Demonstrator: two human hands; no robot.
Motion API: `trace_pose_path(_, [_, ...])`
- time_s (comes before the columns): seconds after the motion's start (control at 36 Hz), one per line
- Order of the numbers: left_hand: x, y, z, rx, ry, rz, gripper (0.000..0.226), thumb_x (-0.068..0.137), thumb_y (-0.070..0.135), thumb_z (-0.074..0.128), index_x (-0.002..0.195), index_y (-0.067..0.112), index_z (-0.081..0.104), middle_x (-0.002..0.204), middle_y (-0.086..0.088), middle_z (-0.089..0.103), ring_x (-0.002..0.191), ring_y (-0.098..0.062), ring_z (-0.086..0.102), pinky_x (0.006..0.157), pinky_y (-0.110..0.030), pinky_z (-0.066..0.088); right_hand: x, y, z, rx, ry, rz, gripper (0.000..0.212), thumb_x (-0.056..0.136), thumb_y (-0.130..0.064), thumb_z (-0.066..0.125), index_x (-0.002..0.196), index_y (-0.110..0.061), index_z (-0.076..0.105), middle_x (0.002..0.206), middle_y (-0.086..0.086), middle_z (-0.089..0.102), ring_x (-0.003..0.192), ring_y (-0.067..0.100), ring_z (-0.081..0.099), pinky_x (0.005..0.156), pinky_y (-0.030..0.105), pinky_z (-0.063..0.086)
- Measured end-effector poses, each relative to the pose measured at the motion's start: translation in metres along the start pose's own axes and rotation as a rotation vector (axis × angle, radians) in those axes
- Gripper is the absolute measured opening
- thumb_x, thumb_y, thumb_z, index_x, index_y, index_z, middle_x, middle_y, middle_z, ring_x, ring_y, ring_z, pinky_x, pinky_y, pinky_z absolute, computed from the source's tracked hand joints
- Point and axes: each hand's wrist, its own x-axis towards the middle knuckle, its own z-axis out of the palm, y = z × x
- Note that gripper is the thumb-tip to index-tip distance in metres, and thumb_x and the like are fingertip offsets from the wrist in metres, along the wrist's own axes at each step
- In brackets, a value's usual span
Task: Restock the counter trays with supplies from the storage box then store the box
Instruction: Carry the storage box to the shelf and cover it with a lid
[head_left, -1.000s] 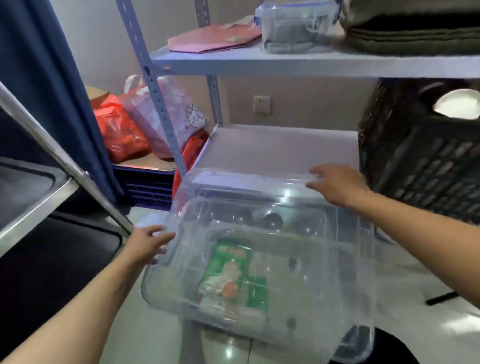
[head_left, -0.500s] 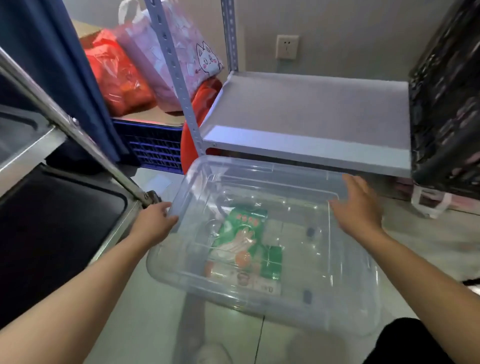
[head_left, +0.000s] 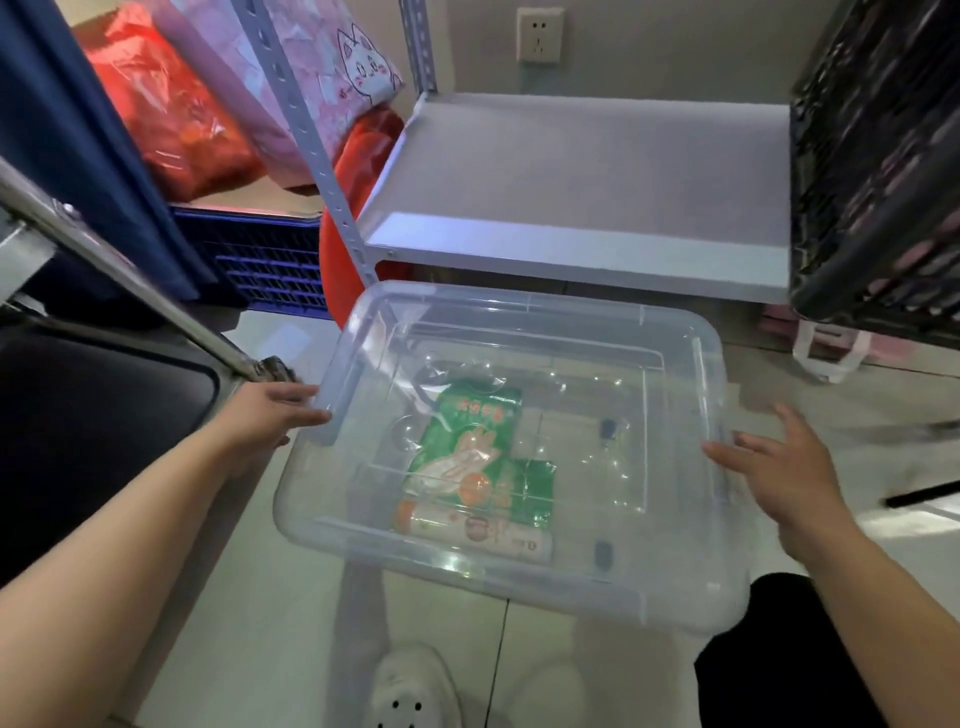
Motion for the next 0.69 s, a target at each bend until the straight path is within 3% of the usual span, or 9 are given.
trace_pose_path(0.08, [0.023,-0.021,-0.016,-0.092,-0.152,-0.092,0.100,0.049,0.037,0.095,0.139,0.037,0.051,0.135,-0.004,0.060,0.125,-0.032,0.056,0.109,-0.050,0.040,0.007,-0.007,-0.012,0.013,-0.124,0.203,0.123,0.048,-0.021,0.096,0.149,-0.041,0.027,0.146,0.010,0.048,0.126,0.032,0.050,0.092,0.052,0.047])
trace_pose_path(0.17, [0.046,-0.046,-0.021,-0.237,-0.276,-0.179,0.113,0.052,0.035,0.096,0.148,0.035,0.037,0.139,-0.002,0.058,0.124,-0.033,0.058,0.108,-0.054,0.040,0.014,-0.006,-0.018,0.029,-0.274,0.331,0.165,-0.001,-0.037,0.097,0.150,-0.034,0.029,0.136,0.006,0.055,0.111,0.030,0.056,0.067,0.042,0.049])
trace_pose_path(0.22, [0.035,-0.039,-0.019,-0.248,-0.344,-0.198,0.103,0.058,0.037,0.094,0.146,0.026,0.042,0.134,-0.006,0.063,0.124,-0.032,0.059,0.109,-0.055,0.040,0.015,-0.010,-0.017,0.001,-0.299,0.331,0.144,0.020,-0.033,0.100,0.148,-0.021,0.035,0.127,0.006,0.061,0.096,0.024,0.061,0.062,0.038,0.047])
trace_pose_path(0.28, [0.029,-0.032,-0.017,-0.243,-0.370,-0.200,0.087,0.058,0.035,0.093,0.136,0.023,0.056,0.131,-0.008,0.066,0.125,-0.032,0.058,0.110,-0.055,0.039,0.016,-0.016,-0.018,-0.011,-0.299,0.317,0.088,0.061,-0.018,0.087,0.139,-0.010,0.048,0.112,0.007,0.066,0.089,0.023,0.062,0.064,0.037,0.049])
trace_pose_path(0.33, [0.027,-0.022,-0.014,-0.233,-0.338,-0.177,0.075,0.055,0.027,0.092,0.125,0.018,0.066,0.126,-0.010,0.068,0.122,-0.033,0.060,0.109,-0.052,0.041,0.019,-0.019,-0.020,-0.061,-0.286,0.291,0.056,0.068,-0.011,0.081,0.121,-0.007,0.063,0.104,0.008,0.069,0.088,0.026,0.064,0.067,0.037,0.052])
trace_pose_path(0.39, [0.026,-0.011,-0.010,-0.197,-0.289,-0.147,0.060,0.064,0.015,0.086,0.120,0.011,0.068,0.122,-0.014,0.070,0.116,-0.034,0.063,0.100,-0.047,0.049,0.018,-0.022,-0.021,-0.101,-0.268,0.264,0.042,0.070,-0.008,0.081,0.109,-0.008,0.067,0.100,0.009,0.070,0.085,0.026,0.064,0.063,0.035,0.050])
trace_pose_path(0.5, [0.032,0.002,-0.005,-0.075,-0.180,-0.127,0.040,0.075,-0.001,0.076,0.114,0.006,0.070,0.110,-0.015,0.074,0.100,-0.032,0.071,0.071,-0.035,0.061,0.015,-0.023,-0.019,-0.116,-0.225,0.228,0.031,0.071,-0.006,0.083,0.097,-0.013,0.067,0.095,0.010,0.071,0.081,0.026,0.065,0.060,0.034,0.050])
trace_pose_path(0.58, [0.034,0.005,-0.007,-0.005,-0.142,-0.133,0.038,0.068,0.000,0.081,0.105,0.006,0.073,0.106,-0.016,0.075,0.097,-0.033,0.072,0.075,-0.035,0.061,0.016,-0.021,-0.018,-0.094,-0.212,0.218,0.032,0.068,-0.006,0.084,0.088,-0.018,0.062,0.093,0.009,0.070,0.082,0.028,0.066,0.061,0.036,0.052])
trace_pose_path(0.69, [0.034,0.014,-0.003,0.067,-0.066,-0.129,0.050,0.064,-0.005,0.085,0.111,0.002,0.071,0.108,-0.015,0.072,0.090,-0.033,0.072,0.079,-0.041,0.060,0.013,-0.022,-0.017,-0.060,-0.180,0.194,0.049,0.069,-0.003,0.084,0.104,-0.021,0.055,0.088,0.007,0.066,0.079,0.027,0.064,0.060,0.037,0.051])
